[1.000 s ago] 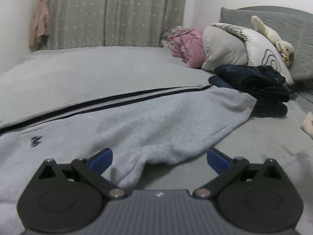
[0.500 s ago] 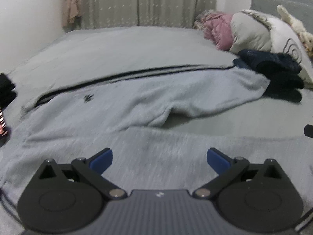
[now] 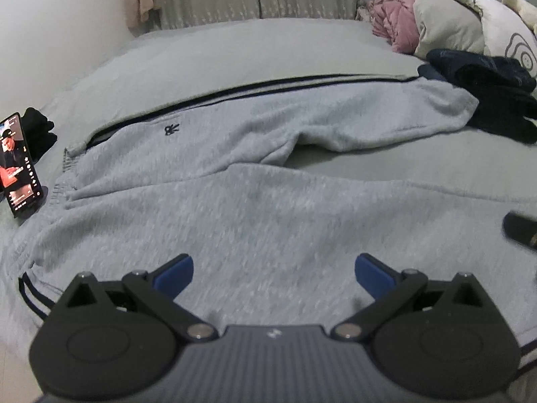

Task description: Fold clothes

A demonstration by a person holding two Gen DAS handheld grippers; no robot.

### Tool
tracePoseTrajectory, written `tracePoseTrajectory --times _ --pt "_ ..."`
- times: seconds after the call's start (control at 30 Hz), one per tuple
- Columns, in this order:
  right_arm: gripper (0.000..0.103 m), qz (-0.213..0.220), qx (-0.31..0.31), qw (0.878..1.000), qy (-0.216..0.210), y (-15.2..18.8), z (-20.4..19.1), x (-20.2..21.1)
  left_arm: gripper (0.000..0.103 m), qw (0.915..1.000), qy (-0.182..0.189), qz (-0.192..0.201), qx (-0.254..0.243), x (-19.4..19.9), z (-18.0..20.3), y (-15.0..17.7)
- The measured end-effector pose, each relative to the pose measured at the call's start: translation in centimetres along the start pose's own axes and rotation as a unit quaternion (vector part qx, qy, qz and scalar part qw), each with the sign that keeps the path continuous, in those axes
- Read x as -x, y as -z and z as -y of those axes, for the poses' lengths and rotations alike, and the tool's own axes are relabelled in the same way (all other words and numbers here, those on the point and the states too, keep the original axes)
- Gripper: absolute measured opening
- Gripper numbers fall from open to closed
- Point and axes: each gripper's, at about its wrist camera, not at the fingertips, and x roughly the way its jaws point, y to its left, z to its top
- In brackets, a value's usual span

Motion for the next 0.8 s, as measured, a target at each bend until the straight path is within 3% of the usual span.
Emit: tracePoseTrajectory --times 0.8 --pt "0.100 -0.014 0.023 0.999 0.018 0.5 -1.0 -1.7 0.103 0.9999 0.010 -0.014 0.002 -1.0 0.0 0.0"
